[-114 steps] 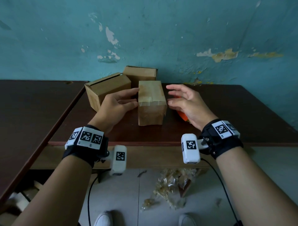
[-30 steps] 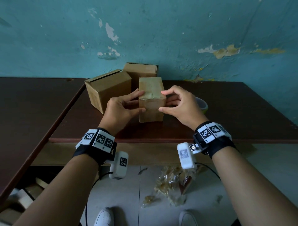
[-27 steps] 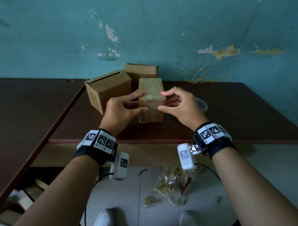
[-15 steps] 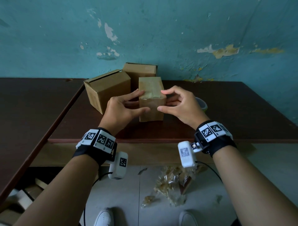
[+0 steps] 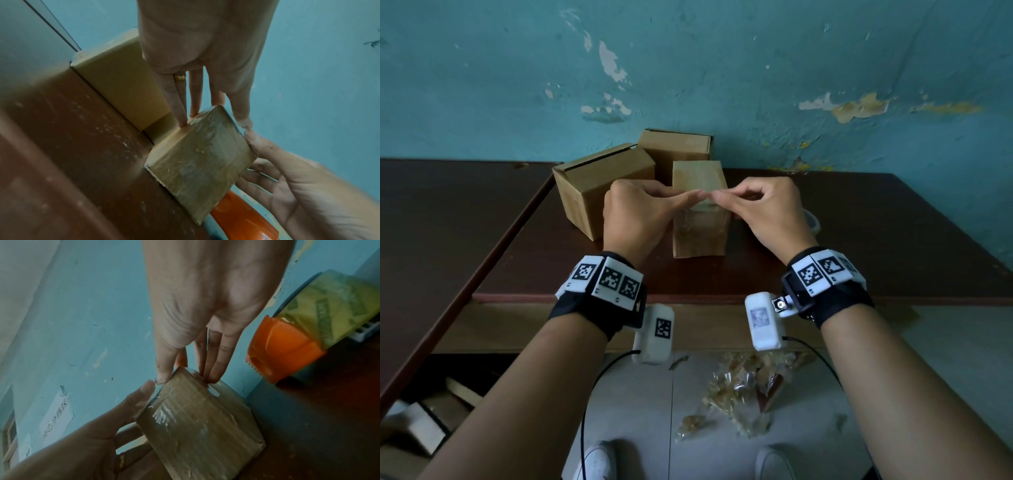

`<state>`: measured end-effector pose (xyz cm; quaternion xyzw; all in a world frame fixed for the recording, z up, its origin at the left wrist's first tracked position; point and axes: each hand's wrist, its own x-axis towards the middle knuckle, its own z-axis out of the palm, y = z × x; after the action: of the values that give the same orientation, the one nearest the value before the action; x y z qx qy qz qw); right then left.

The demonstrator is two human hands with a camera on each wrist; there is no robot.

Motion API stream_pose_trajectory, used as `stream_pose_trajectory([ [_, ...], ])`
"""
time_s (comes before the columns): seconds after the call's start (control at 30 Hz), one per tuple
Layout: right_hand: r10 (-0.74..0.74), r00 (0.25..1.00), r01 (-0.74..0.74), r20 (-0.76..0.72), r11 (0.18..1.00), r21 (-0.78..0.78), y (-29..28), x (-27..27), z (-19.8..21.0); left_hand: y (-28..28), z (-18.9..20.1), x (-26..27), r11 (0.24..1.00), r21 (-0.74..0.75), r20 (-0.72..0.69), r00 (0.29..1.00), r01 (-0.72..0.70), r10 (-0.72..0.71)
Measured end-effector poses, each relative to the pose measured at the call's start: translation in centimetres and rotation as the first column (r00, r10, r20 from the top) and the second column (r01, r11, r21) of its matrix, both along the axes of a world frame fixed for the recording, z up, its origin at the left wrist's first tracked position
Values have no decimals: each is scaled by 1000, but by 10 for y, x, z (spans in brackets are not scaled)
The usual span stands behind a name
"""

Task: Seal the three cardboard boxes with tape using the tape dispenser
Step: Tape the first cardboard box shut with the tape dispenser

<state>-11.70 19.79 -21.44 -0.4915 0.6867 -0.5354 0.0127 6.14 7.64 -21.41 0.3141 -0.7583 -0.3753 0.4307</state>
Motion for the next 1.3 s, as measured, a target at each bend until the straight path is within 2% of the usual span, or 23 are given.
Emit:
stream_pose_trajectory([
  [0.2,19,1000,-18,18,999,-44,-3,-5,-7,0,-7,-3,999,-50,20,1000,-19,20],
  [0.57,8,998,-11,-67,999,-44,0,-6,-11,-6,-22,1,998,-23,-36,997,61,-62],
  [0.87,23,995,-28,-93,999,-47,1,-7,-15,-11,-29,4,994,-48,-29,995,94,-95],
  [1.23,57,996,-54,-71,998,45,6,-15,-13,-19,-28,11,981,22,-56,980,195,-193],
  [1.3,49,997,-45,-67,997,68,7,-15,-10,-13,-25,12,984,-1,-39,983,179,-179],
])
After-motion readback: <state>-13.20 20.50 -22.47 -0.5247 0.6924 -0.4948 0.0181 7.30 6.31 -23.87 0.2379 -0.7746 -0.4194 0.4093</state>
